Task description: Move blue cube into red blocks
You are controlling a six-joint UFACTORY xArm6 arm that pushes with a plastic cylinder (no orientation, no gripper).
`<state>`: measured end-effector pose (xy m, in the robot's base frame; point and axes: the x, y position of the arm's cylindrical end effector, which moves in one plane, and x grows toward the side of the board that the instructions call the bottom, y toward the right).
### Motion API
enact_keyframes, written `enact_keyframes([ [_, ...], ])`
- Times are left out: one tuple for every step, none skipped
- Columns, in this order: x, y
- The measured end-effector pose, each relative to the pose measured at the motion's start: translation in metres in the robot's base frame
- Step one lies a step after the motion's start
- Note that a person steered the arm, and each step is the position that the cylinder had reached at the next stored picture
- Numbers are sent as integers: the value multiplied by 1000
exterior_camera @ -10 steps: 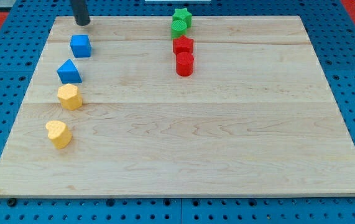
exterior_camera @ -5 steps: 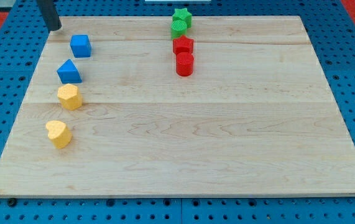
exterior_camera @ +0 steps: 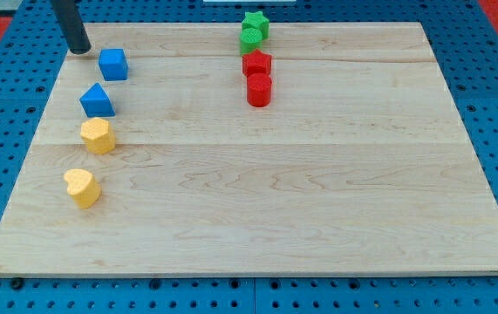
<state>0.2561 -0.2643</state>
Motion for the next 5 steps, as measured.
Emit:
enact_keyframes([
  [7, 10],
  [43, 28],
  [52, 41],
  [40, 68],
  [29, 86],
])
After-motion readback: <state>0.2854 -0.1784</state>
